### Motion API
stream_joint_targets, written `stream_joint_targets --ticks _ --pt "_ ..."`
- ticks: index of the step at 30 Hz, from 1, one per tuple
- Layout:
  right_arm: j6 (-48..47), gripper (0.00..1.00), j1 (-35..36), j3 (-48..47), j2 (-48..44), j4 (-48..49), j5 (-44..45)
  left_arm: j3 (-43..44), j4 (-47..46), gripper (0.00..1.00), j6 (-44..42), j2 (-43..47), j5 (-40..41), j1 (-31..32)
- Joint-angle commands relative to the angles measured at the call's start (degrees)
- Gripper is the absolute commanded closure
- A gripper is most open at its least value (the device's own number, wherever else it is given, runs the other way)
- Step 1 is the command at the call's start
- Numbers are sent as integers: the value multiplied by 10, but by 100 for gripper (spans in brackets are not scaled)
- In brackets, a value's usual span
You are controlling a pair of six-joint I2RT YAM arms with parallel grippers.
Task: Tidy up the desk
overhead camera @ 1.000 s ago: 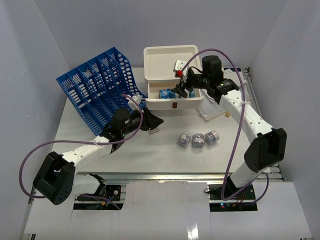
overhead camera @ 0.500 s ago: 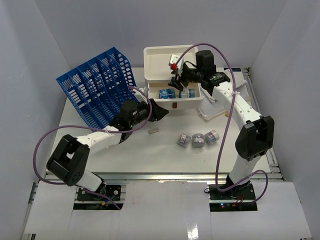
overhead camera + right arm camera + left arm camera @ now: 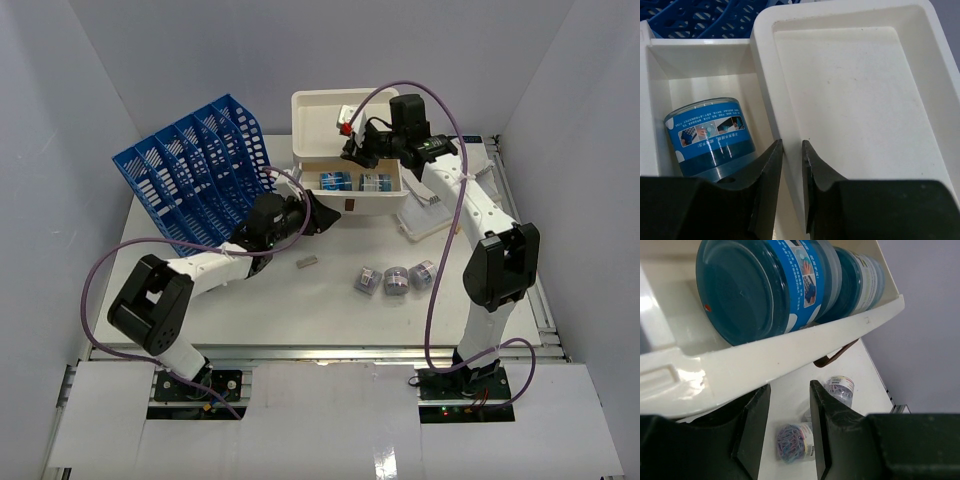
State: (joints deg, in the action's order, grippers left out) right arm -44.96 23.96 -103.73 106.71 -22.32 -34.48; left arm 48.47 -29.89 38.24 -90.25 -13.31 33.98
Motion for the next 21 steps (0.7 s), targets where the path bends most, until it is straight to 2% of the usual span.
stream_joint_targets --ticks 1,4,14,16,21 --pt "-6 78 5 -24 5 -56 -30 47 -32 52 -1 -20 12 1" --pt "-7 81 4 -27 8 -63 -38 73 -32 52 1 -40 15 2" --pt "-13 84 4 -47 29 -102 -51 121 -40 53 16 -83 47 1" --pt "-14 80 4 -48 27 -102 -48 118 -46 53 19 -82 49 2" --pt "16 59 5 -48 -3 -73 -56 108 -54 53 15 -75 45 1"
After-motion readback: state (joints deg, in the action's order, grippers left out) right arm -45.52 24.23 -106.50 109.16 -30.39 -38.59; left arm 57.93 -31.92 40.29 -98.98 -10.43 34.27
